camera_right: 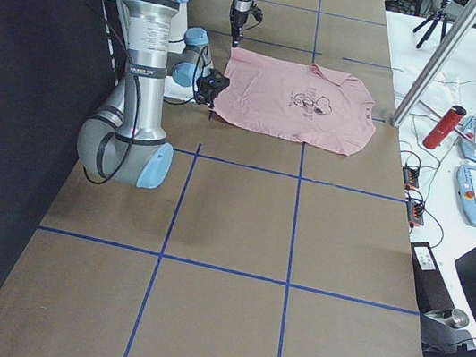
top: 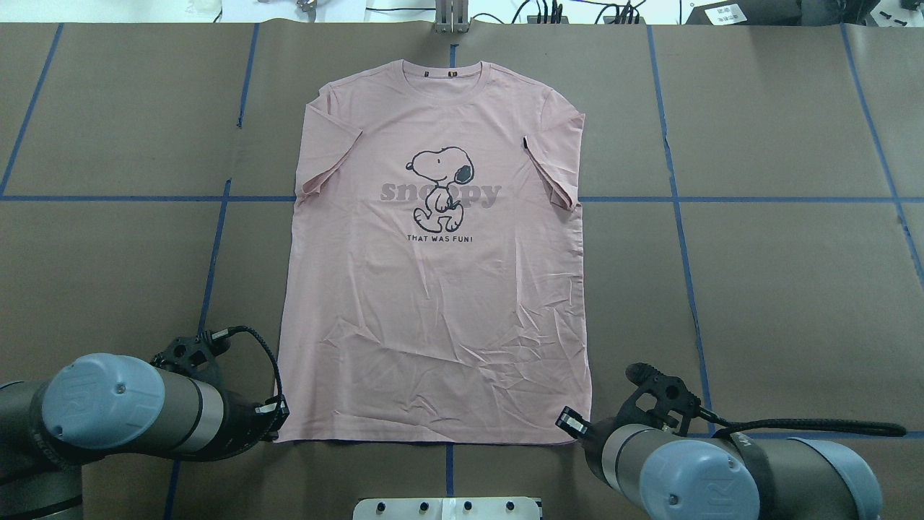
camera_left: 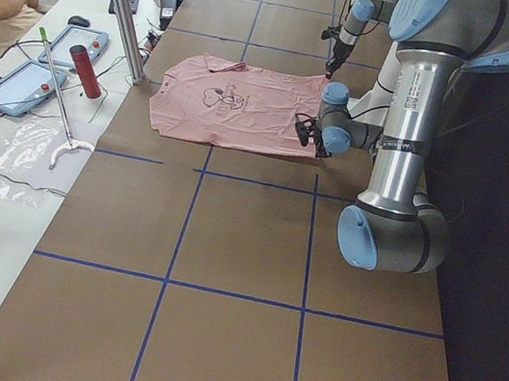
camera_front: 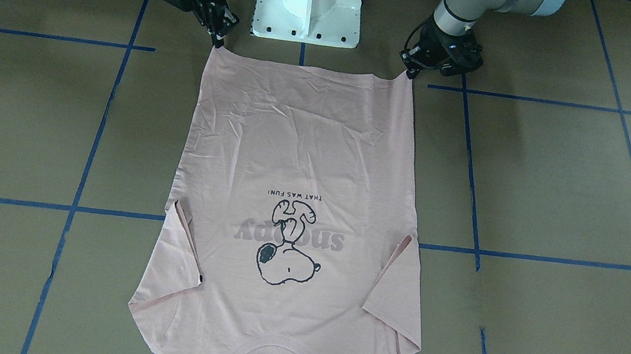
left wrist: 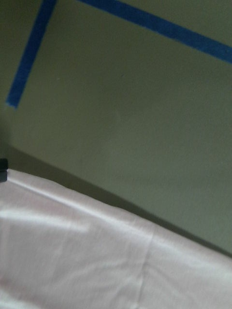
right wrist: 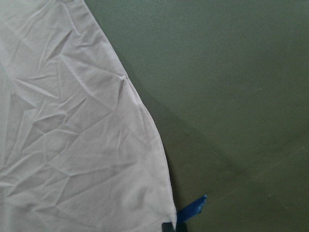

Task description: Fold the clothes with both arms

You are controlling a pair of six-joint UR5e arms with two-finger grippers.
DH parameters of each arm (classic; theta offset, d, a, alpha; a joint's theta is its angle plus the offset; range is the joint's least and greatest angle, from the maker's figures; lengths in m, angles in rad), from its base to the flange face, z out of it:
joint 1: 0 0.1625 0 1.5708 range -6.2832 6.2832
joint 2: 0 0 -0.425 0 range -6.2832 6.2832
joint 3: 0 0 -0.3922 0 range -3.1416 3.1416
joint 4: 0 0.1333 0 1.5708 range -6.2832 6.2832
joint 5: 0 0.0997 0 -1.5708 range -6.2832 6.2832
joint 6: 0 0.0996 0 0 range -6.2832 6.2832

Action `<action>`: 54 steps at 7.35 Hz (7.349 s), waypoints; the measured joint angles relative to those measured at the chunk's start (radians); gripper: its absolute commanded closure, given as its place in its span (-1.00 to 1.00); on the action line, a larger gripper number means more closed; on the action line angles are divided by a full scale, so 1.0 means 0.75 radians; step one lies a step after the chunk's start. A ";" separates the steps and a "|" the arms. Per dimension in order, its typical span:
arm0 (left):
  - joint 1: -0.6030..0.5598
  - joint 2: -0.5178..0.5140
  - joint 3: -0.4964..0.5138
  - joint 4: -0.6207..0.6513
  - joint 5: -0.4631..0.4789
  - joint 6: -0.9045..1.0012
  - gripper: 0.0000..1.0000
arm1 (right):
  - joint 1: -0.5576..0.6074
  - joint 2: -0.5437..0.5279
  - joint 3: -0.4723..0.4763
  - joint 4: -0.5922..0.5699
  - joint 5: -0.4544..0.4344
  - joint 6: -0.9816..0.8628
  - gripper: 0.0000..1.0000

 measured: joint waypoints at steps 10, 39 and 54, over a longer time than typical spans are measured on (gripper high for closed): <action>-0.607 -0.452 0.326 0.260 -0.044 0.427 1.00 | 0.622 0.380 -0.332 -0.034 0.191 -0.515 1.00; -0.842 -0.545 0.987 -0.797 -0.125 0.479 -1.00 | 0.718 0.298 -0.577 0.343 0.391 -0.551 -0.19; -0.838 -0.539 0.951 -0.809 -0.126 0.472 -1.00 | 0.623 0.212 -0.465 0.311 0.398 -0.504 1.00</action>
